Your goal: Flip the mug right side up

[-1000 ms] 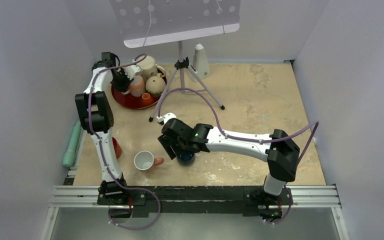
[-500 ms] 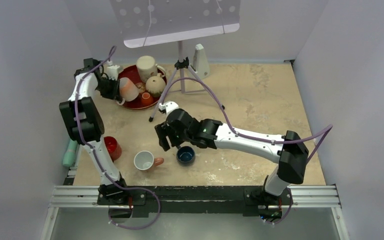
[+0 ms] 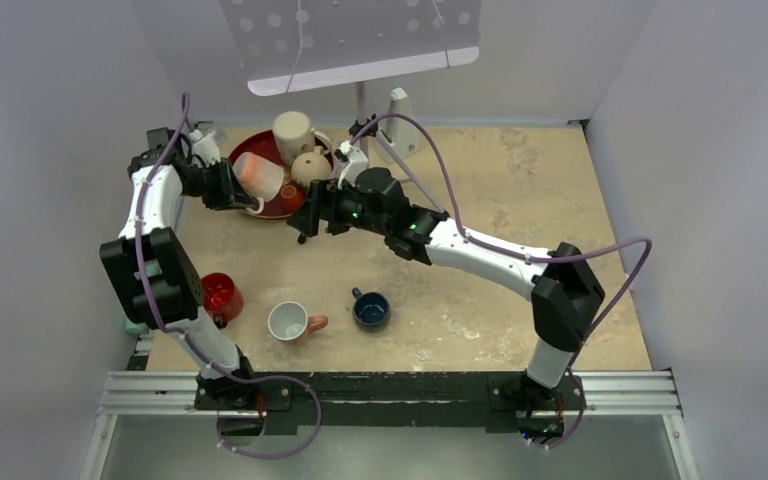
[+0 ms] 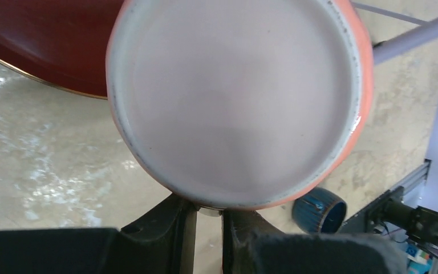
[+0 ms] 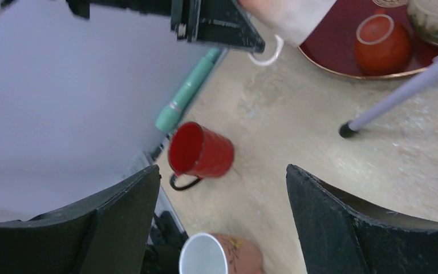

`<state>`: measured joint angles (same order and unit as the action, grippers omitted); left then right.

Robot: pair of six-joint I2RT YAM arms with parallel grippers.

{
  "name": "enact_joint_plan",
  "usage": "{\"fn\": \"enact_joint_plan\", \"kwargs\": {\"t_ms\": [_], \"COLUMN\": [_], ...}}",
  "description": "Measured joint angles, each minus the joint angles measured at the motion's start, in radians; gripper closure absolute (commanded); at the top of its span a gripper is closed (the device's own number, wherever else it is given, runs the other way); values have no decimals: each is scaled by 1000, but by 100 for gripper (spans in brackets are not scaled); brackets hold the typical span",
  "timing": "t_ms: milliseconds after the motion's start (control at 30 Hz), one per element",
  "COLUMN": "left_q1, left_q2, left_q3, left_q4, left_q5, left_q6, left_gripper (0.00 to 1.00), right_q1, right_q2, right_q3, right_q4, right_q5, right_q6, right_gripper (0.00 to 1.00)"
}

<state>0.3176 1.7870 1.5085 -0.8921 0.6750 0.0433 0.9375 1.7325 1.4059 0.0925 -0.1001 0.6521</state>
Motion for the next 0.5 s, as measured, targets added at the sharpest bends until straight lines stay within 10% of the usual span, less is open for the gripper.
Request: {"fn": "enact_joint_plan", "kwargs": {"t_ms": [500], "left_q1": [-13], "left_q2": [-306], "left_q3": [-171], "left_q4": [-120], "left_q5": [230], "left_q6": [-10], "left_gripper": [100], "right_q1": [-98], "right_q2": [278], "right_q3": [48], "right_q4": [418], "right_q5": [-131], "right_q6": [308], "right_gripper": [15]}}
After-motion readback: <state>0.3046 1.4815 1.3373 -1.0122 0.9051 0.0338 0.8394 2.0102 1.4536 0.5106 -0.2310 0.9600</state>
